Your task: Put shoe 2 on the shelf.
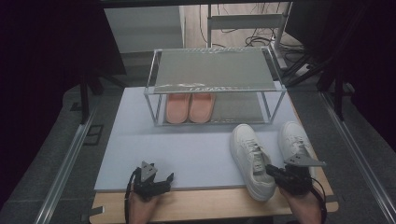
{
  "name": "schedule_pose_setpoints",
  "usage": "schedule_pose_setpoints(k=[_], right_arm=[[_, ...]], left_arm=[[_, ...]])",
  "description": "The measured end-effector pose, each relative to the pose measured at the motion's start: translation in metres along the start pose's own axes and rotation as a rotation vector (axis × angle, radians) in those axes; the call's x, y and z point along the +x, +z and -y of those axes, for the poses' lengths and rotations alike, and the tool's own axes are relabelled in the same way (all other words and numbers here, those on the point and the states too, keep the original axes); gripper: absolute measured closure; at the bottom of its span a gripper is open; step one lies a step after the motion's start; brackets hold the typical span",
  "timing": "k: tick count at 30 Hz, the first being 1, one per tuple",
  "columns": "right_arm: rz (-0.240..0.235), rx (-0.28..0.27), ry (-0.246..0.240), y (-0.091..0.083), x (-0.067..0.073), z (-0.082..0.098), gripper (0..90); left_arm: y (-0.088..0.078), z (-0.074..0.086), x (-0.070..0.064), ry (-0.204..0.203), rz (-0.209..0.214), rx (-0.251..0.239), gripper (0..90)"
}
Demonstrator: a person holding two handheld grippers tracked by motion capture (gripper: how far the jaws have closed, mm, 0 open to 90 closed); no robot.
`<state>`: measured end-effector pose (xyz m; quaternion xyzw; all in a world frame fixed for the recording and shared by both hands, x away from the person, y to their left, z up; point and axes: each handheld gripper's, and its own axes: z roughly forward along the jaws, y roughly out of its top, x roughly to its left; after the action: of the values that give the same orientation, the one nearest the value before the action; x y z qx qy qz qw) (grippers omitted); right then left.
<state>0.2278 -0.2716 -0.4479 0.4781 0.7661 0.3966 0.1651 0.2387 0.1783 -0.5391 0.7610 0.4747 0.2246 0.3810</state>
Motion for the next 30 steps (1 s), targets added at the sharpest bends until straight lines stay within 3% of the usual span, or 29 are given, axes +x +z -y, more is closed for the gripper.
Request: schedule_pose_setpoints(k=[3, 4, 6, 12, 18, 22, 30], right_arm=[[0.011, -0.013, 0.000, -0.005, -0.001, -0.003, 77.7], [0.032, -0.012, -0.005, -0.008, -0.002, -0.008, 70.4], [0.037, -0.001, 0.000, -0.008, -0.006, -0.012, 65.2], [0.050, 0.033, 0.009, 0.004, -0.010, -0.019, 59.5], [0.070, 0.064, 0.010, 0.015, -0.006, -0.027, 60.6], [0.096, 0.087, 0.015, 0.022, -0.007, -0.029, 66.9], [0.100, 0.090, 0.028, 0.026, -0.009, -0.030, 77.0]], left_arm=[[0.000, 0.000, 0.000, 0.000, 0.000, 0.000, 13.7], [0.000, 0.000, 0.000, 0.000, 0.000, 0.000, 13.7], [0.000, 0.000, 0.000, 0.000, 0.000, 0.000, 13.7], [0.000, 0.000, 0.000, 0.000, 0.000, 0.000, 13.7], [0.000, 0.000, 0.000, -0.001, 0.000, -0.001, 13.7], [0.000, 0.000, 0.000, -0.001, 0.000, -0.001, 13.7], [0.000, 0.000, 0.000, -0.001, 0.000, -0.001, 13.7]])
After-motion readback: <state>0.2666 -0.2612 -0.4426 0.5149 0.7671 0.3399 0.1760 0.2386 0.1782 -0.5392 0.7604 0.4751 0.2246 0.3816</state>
